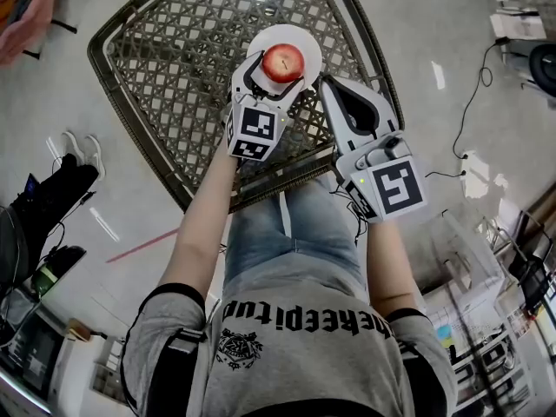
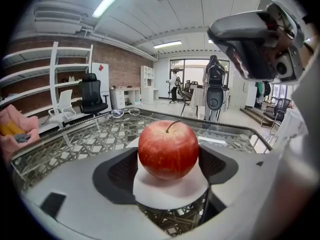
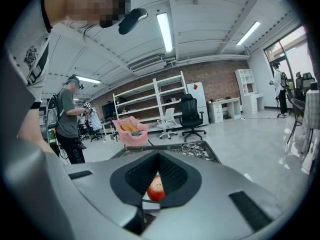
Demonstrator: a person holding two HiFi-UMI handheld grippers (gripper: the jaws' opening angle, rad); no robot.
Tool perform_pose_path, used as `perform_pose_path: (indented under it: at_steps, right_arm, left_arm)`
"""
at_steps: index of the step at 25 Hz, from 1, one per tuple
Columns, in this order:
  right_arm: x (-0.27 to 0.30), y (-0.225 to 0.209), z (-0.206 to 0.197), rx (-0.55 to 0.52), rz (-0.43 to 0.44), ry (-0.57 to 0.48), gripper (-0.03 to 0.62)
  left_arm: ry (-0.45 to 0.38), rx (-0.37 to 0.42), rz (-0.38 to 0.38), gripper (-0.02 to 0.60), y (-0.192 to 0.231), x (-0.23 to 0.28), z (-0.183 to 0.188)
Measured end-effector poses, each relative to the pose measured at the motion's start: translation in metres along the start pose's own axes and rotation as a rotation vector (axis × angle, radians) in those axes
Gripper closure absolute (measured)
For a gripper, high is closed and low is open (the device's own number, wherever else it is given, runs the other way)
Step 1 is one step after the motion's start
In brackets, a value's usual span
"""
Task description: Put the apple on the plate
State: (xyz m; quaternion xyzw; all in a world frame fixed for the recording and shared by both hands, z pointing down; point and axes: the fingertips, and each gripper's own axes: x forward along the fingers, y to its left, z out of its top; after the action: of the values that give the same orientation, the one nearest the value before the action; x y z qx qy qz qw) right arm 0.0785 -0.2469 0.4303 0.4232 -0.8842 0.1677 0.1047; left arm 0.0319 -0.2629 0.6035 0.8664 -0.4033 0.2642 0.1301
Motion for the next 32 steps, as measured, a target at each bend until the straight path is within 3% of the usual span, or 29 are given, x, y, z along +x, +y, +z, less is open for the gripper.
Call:
perform_pose_path:
  at_steps: [7,15,22,28,32]
  right_arm:
    - [-0.001,0.001,0.001,-0.005,-0.003,-0.004,0.575]
    - [0.0,0.004,0.005,-0.008,-0.002,-0.01,0.576]
    - [0.0,0.012,0.01,-0.003,0.0,-0.023,0.576]
    - [-0.004,0.024,0.017,-0.01,0.0,-0.031,0.576]
    - [-0.014,0.024,0.027,-0.008,-0.009,-0.05,0.576]
  left_arm:
    - [-0.02,-0.018,-0.025,0.138,-0.003,-0.001,0.001]
    - [-0.044,0.003,0.0,0.138,0.001,-0.011,0.009]
    - [-0.074,-0.006,-0.04,0.146,-0.005,-0.029,0.019]
    - [-0.13,-0.01,-0.037,0.21,-0.007,-0.054,0.04]
    - [-0.173,0.0,-0.024,0.29,-0.011,-0.07,0.063]
